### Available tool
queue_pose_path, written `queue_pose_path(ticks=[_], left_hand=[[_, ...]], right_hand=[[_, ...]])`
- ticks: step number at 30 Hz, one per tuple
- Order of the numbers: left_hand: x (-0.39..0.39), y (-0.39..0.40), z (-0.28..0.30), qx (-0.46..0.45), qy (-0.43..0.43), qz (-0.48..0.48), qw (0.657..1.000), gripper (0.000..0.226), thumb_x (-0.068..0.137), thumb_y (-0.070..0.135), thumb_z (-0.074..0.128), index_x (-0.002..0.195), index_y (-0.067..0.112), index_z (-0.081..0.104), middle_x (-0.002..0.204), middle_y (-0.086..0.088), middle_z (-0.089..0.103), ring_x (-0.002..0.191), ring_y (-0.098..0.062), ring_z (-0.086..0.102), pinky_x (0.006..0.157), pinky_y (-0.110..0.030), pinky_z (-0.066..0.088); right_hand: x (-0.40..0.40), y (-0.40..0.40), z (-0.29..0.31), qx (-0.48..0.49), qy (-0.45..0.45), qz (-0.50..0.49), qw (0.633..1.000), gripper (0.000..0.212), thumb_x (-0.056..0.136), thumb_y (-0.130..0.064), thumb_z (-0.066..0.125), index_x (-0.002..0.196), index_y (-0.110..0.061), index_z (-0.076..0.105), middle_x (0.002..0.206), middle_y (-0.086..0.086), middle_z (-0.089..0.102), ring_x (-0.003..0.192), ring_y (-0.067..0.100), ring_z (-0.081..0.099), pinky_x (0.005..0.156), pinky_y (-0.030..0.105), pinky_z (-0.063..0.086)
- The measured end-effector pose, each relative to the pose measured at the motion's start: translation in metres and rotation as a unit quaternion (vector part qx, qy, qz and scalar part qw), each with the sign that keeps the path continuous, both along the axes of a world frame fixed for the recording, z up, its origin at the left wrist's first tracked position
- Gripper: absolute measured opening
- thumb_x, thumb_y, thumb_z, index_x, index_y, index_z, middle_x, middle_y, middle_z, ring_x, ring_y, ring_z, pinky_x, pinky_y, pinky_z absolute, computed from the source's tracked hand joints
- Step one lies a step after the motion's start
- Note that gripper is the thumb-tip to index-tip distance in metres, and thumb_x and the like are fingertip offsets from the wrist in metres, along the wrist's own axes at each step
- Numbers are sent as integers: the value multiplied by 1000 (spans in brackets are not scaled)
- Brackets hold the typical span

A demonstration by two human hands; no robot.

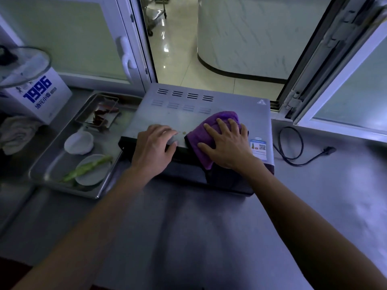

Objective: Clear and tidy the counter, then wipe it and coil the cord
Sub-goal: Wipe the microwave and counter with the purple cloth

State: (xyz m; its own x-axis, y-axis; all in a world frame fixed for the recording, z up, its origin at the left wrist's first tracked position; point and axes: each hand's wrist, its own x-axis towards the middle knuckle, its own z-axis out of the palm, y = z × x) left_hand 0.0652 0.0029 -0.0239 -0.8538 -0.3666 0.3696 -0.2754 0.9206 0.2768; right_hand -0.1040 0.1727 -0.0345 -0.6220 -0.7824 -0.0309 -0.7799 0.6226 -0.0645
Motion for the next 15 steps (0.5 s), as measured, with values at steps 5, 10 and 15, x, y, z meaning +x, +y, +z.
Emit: queue_pose_path(ticks=[5, 10, 15], left_hand=[[30, -67, -7, 3, 23, 6, 1000, 27, 90, 21, 64, 114, 9, 69, 115, -4, 69, 110, -29, 60, 85, -46, 50], [56, -119, -9, 29, 12, 22, 999, 27, 95, 15, 60, 118, 5, 68, 119, -10, 68, 112, -34, 60, 90, -50, 48], [74, -148, -13, 72, -11, 16, 997, 33, 97, 15, 56, 128, 5, 64, 126, -11, 66, 120, -33, 56, 98, -50, 44]], right_hand=[[23, -57, -3, -3, 4, -8, 1000, 82, 83, -84, 13, 153, -43, 17, 165, 6, 18, 148, 39, 12, 116, 60, 9], [50, -116, -5, -4, 4, -4, 1000, 83, 82, -85, 14, 153, -43, 18, 164, 7, 19, 148, 40, 13, 115, 61, 9], [78, -166, -3, -7, 9, -3, 1000, 82, 81, -84, 18, 152, -43, 21, 163, 9, 21, 147, 41, 13, 115, 62, 10]])
